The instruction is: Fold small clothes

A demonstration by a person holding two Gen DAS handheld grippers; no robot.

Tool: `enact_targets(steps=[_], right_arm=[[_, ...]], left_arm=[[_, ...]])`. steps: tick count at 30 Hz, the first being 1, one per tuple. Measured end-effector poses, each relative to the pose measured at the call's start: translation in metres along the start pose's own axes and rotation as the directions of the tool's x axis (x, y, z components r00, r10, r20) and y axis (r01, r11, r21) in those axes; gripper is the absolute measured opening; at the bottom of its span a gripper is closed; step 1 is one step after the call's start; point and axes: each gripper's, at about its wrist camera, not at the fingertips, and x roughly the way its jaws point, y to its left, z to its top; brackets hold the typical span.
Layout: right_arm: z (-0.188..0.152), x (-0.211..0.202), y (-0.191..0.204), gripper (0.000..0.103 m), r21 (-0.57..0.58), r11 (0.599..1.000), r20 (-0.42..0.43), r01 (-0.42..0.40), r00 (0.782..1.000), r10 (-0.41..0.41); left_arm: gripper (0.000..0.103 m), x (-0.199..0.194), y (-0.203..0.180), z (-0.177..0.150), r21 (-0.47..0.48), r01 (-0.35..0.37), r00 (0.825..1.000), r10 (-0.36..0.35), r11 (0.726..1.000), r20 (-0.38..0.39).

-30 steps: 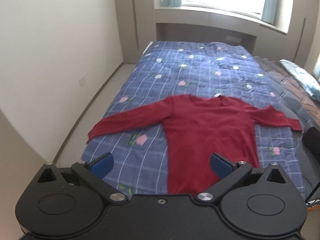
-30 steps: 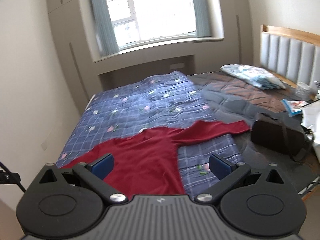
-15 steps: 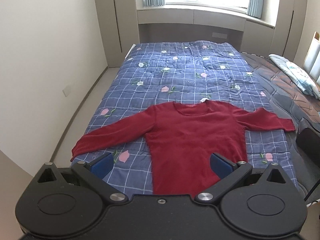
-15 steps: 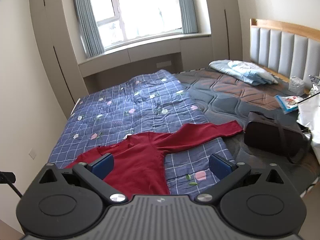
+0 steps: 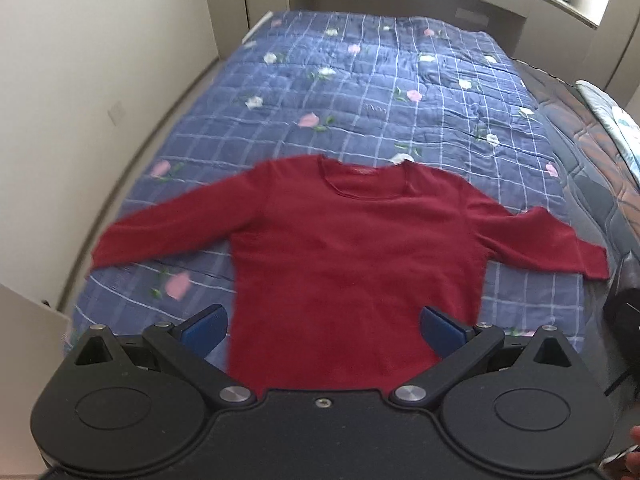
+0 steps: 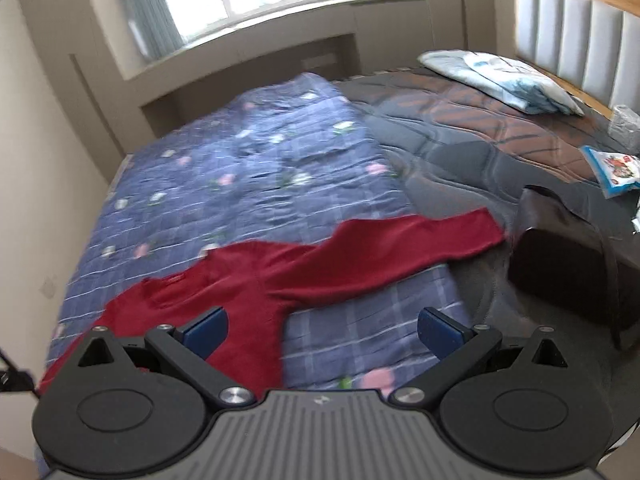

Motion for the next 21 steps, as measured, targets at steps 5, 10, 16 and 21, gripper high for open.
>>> enact_targets(steps=[5,10,16,21], right_arm=[[0.027,0.046,-0.037,0.103,0.079,0.996,-0.044,-0.029,0.998,0.033],[0.039,0.076,-0.049,0.103,-0.024,0.998,0.018,0.054,0.998,-0.054],[0.038,0.098,-0.066,0.103,0.035,0.999,0.021,0.039,0.999,-0.040],[0.026,0.124,-0.089,0.103,0.097,0.994,-0.018,0.053,0.999,-0.051]], left_arm=[[0.102,0.027,-0.037,0.020,0.009,-0.024,0.999,0.025,1.000,-0.042],[0.102,0.041,-0.060,0.037,-0.037,0.026,1.000,-0.026,0.999,-0.010],[0.102,0.054,-0.079,0.056,-0.094,0.048,0.998,-0.045,0.994,0.038],[0.102,0.085,-0.105,0.066,-0.009,0.064,0.997,-0.064,0.998,0.034]])
